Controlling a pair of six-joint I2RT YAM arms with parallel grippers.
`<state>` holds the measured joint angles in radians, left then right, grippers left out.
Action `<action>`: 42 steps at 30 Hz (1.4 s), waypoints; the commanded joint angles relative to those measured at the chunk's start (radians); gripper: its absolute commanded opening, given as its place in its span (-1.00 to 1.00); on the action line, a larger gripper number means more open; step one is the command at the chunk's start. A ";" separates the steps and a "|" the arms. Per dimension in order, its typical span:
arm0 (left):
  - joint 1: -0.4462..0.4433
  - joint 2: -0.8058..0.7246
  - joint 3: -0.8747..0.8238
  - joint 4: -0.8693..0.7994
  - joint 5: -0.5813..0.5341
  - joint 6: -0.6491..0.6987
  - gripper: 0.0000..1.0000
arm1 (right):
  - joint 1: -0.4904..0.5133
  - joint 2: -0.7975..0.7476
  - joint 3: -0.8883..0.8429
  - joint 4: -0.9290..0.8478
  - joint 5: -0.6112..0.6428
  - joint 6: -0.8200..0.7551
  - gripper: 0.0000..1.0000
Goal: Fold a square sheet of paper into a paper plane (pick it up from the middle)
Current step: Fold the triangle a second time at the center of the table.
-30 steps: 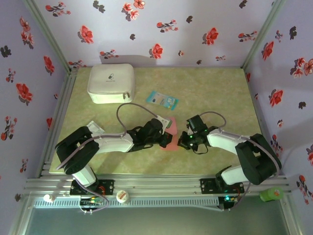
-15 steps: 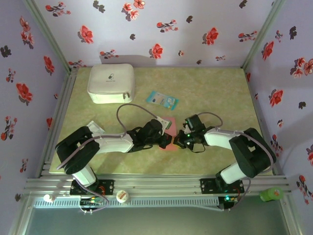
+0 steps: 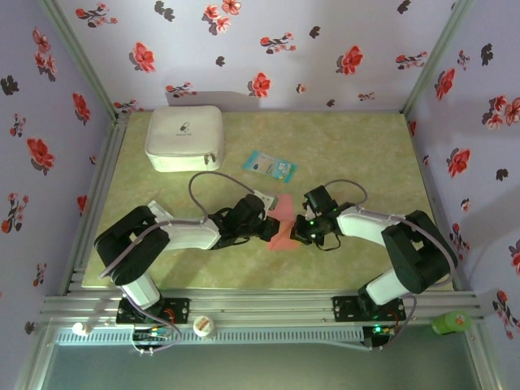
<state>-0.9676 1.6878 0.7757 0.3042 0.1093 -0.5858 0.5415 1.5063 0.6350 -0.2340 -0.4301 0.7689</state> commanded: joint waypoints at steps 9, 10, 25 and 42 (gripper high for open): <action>0.014 0.028 -0.023 0.035 -0.050 0.009 -1.00 | 0.001 0.058 0.006 -0.085 0.056 -0.021 -1.00; 0.013 0.029 -0.025 0.036 -0.057 0.013 -1.00 | 0.002 0.061 0.007 -0.086 0.053 -0.022 -1.00; 0.013 0.052 -0.017 0.035 -0.133 0.108 -0.93 | 0.002 0.059 0.009 -0.094 0.057 -0.020 -1.00; 0.017 0.051 -0.050 0.099 -0.148 0.145 -0.90 | 0.002 0.058 0.007 -0.089 0.053 -0.020 -1.00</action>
<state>-0.9607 1.7298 0.7319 0.3618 -0.0189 -0.4641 0.5415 1.5261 0.6586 -0.2611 -0.4423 0.7658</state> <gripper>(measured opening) 0.055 0.047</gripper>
